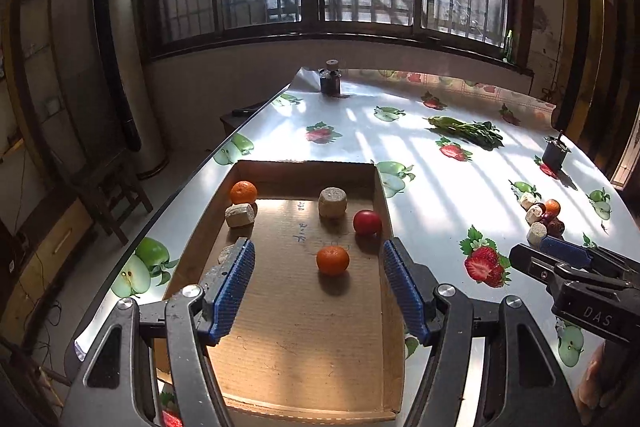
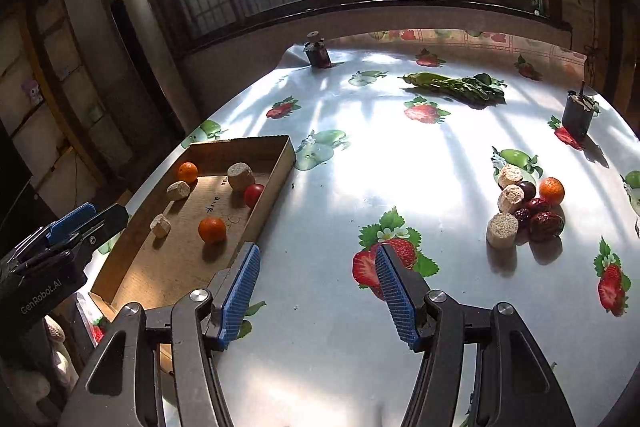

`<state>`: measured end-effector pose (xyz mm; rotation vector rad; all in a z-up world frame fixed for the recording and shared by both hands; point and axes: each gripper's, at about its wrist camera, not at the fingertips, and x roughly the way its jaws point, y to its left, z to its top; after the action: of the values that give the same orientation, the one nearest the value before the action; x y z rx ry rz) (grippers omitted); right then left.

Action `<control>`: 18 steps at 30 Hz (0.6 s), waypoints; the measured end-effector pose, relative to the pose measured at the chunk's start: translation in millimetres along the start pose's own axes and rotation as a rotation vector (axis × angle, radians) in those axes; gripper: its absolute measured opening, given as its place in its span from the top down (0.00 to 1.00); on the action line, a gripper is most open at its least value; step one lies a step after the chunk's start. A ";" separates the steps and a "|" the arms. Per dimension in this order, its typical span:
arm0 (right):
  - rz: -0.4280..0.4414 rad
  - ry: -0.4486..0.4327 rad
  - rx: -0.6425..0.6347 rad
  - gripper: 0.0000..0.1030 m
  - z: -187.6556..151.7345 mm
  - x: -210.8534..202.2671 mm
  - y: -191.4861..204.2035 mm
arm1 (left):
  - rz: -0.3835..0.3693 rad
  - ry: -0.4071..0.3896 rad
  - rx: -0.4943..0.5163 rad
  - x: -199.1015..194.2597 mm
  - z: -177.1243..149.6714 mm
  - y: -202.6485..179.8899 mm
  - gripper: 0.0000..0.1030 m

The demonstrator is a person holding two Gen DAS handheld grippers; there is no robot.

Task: Organize fruits
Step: 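Grasp a round rice cake with the left tool while the right tool grasps a red date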

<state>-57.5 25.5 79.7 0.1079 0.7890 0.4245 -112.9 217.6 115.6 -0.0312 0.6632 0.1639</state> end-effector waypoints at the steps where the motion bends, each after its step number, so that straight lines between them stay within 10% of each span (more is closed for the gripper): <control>1: -0.005 -0.004 0.008 0.37 -1.0 -2.7 -4.8 | -0.002 0.000 0.007 -1.3 -1.1 -3.6 0.36; 18: -0.259 -0.021 0.192 0.30 -31.7 -67.9 -154.5 | -0.139 0.107 0.034 14.1 -16.5 -43.9 0.34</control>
<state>-71.5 -144.9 63.9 0.1862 0.8102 0.1021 -104.9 174.9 92.9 -0.0537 0.7683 0.0175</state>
